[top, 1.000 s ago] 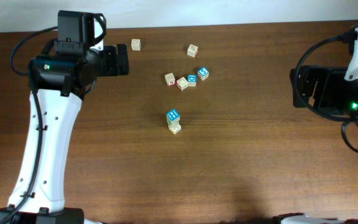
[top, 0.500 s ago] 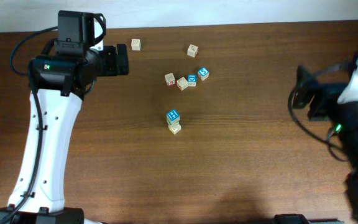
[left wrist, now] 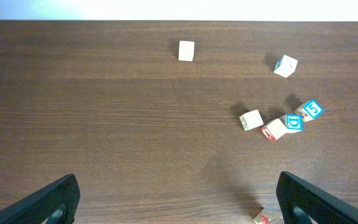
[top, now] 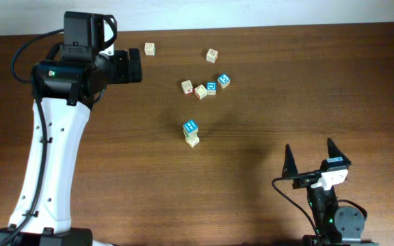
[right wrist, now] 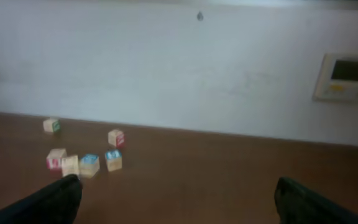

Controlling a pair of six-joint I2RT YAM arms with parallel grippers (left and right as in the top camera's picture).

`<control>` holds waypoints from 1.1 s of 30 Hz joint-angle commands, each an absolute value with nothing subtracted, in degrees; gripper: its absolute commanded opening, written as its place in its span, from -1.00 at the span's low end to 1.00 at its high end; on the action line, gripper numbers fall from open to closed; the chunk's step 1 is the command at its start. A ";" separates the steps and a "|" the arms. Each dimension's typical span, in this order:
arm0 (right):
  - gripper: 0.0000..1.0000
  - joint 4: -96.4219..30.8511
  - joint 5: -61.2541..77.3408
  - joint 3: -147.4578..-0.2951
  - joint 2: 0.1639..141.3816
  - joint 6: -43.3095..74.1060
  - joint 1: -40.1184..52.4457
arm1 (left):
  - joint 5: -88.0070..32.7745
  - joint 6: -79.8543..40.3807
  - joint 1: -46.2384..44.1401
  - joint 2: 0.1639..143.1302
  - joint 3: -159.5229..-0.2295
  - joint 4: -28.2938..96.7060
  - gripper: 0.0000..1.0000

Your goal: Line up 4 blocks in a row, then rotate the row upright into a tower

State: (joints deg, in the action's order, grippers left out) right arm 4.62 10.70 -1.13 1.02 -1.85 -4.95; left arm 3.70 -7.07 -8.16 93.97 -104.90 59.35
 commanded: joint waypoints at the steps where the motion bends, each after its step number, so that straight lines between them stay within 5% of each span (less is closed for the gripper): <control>1: 0.96 -2.59 11.00 -0.32 0.19 -2.13 -5.21 | 4.34 -6.76 -8.08 93.73 -105.36 59.31 0.99; 23: 0.96 -3.51 10.96 -0.32 0.36 -2.13 -5.23 | 6.72 -6.55 -8.08 89.34 -105.23 61.43 0.98; 27: 0.96 -3.51 10.96 -0.32 0.36 -2.13 -5.23 | 11.86 -6.31 -8.08 75.57 -91.77 54.46 0.99; 33: 0.96 -3.53 10.96 -0.32 0.36 -2.13 -5.23 | 11.81 -5.48 -6.52 48.77 -53.58 24.08 0.98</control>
State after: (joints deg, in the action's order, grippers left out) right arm -3.36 10.63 -0.73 0.69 -1.93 -4.95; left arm 10.94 -6.42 -7.66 55.88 -65.98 30.20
